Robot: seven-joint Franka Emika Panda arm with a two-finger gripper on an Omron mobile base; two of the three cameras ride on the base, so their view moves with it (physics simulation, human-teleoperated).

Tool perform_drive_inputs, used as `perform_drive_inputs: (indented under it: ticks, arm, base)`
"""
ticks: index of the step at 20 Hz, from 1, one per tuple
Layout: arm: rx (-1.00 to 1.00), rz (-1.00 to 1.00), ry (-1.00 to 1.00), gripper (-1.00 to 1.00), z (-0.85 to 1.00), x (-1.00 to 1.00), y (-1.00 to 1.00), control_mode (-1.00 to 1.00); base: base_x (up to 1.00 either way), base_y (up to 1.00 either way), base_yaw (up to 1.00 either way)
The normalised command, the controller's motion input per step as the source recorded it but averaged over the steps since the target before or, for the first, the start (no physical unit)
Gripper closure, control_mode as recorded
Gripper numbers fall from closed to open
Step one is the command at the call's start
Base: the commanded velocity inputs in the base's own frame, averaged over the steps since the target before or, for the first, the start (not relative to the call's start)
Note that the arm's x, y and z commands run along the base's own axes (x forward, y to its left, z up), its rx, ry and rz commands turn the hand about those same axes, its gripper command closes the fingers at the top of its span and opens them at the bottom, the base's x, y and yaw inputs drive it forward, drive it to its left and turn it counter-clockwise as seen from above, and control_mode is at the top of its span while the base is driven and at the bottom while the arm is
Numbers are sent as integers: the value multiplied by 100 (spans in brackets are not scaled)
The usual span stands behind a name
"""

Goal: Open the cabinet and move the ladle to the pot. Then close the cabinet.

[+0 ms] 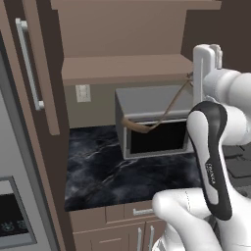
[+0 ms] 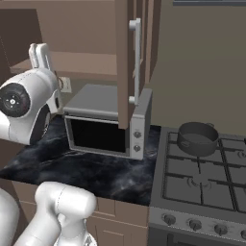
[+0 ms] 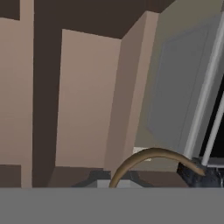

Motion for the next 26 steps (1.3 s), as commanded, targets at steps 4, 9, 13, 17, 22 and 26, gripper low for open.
perform_drive_inputs:
  ticks: [4, 9, 13, 17, 22, 26]
  arm:
    - [-12, -7, 1, 100, -3, 0, -9, -100]
    - [-7, -7, 2, 100, -4, -6, -11, -100]
    - [0, 0, 0, 100, 0, 0, 0, 100]
    - [0, 0, 0, 100, 0, 0, 0, 100]
    - [0, 0, 0, 100, 0, 0, 0, 100]
    - [0, 0, 0, 100, 0, 0, 0, 100]
  base:
    - [0, 0, 0]
    - [0, 0, 0]
    - [-93, -13, -5]
    - [-100, -4, -6]
    - [-100, -2, -7]
    - [-72, -73, -4]
